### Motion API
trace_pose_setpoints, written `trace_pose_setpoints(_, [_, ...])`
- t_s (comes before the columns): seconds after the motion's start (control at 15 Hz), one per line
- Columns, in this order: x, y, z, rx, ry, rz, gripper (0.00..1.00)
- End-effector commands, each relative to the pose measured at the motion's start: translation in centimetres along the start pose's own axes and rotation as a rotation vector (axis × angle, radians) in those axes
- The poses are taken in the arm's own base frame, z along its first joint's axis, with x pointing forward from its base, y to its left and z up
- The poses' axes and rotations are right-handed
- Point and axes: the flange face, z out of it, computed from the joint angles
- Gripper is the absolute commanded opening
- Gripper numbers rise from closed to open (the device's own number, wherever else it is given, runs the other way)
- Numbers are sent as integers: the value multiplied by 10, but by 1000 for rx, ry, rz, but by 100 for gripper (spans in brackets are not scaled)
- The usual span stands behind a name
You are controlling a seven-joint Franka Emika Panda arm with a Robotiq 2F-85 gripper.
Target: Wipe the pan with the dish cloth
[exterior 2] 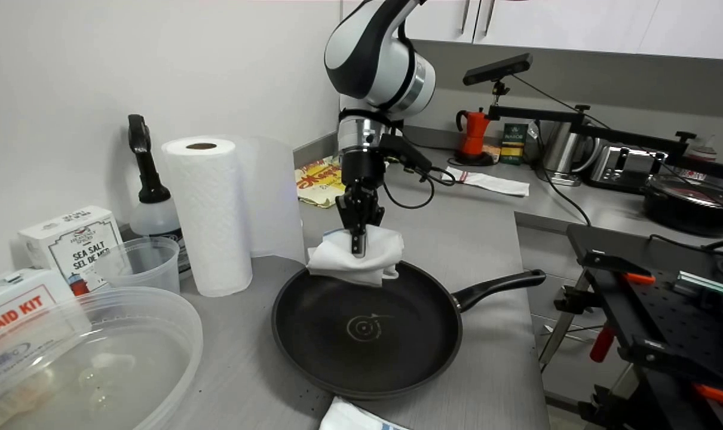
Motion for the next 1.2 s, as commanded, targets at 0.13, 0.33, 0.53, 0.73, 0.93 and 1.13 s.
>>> trace_pose_setpoints(0.13, [7, 44, -47, -166, 249, 79, 3])
trace_pose_setpoints(0.33, [9, 72, -77, -229, 378, 137, 3])
trace_pose_setpoints(0.53, [6, 97, -102, -286, 473, 192, 3])
trace_pose_setpoints(0.73, [2, 121, -116, -354, 531, 245, 3])
trace_pose_setpoints(0.93, [0, 143, -117, -449, 590, 268, 3])
trace_pose_setpoints(1.13, [-2, 167, -99, -501, 620, 297, 3])
